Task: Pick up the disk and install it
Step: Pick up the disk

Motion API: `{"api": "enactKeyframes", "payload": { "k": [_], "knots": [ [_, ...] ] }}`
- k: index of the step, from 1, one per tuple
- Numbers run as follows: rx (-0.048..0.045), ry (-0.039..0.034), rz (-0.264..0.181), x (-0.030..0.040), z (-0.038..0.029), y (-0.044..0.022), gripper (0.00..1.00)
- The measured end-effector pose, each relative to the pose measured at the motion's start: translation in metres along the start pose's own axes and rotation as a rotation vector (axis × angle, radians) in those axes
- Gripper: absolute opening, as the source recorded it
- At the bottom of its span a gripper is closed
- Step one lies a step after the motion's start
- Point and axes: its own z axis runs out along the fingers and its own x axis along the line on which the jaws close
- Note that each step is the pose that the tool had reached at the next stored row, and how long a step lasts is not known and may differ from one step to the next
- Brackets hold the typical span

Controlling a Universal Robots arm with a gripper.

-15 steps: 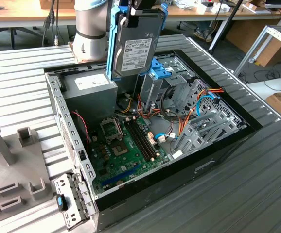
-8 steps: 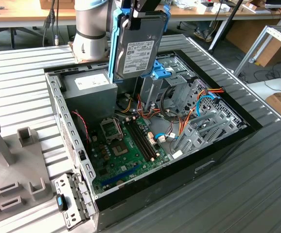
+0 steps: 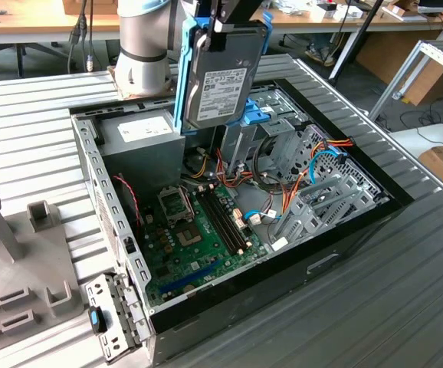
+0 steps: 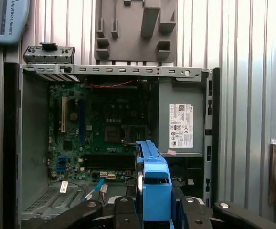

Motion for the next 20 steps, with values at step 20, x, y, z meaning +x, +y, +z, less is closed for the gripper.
{"api": "enactKeyframes", "payload": {
  "k": [20],
  "knots": [
    [0.0000, 0.0000, 0.000, 0.0230, -0.0002, -0.0382, 0.36]
  ]
}}
